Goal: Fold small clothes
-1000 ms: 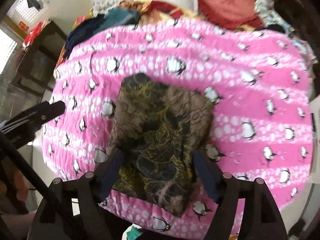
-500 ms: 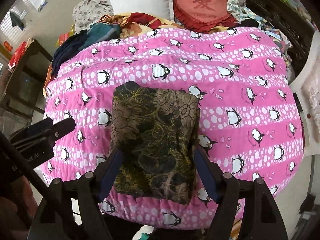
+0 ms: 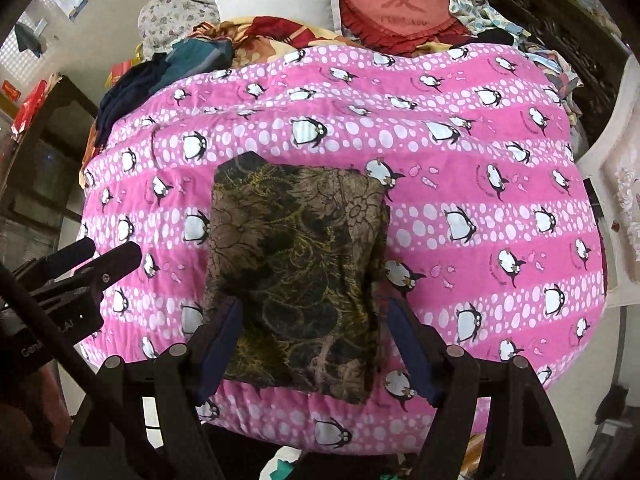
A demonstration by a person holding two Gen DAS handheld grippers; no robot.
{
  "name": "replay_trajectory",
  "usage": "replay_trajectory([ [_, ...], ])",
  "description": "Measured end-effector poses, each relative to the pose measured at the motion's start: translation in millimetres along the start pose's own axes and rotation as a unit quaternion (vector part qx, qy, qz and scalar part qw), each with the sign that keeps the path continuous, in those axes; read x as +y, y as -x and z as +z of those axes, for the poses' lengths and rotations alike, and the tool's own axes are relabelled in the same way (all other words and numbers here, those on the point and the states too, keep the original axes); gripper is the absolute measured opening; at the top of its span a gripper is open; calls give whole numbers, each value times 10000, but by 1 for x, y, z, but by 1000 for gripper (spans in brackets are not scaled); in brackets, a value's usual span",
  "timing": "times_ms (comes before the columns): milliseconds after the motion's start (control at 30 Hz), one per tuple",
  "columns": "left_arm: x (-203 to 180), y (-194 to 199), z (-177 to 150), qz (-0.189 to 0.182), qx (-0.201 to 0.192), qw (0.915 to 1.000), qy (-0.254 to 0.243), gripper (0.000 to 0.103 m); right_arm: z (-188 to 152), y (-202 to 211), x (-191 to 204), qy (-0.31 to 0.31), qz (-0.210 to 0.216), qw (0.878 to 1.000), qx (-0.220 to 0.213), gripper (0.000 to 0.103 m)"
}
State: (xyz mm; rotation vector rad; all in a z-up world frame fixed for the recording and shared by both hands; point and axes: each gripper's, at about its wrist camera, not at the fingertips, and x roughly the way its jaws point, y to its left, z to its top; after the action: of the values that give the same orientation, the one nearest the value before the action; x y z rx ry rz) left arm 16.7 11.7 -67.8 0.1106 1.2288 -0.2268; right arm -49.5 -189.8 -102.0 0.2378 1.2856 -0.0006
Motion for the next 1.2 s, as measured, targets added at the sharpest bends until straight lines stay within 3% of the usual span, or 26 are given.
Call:
replay_trajectory([
  [1200, -3, 0, -1, 65, 60, 10000, 15, 73, 1, -3, -5, 81, 90, 9998, 153, 81],
])
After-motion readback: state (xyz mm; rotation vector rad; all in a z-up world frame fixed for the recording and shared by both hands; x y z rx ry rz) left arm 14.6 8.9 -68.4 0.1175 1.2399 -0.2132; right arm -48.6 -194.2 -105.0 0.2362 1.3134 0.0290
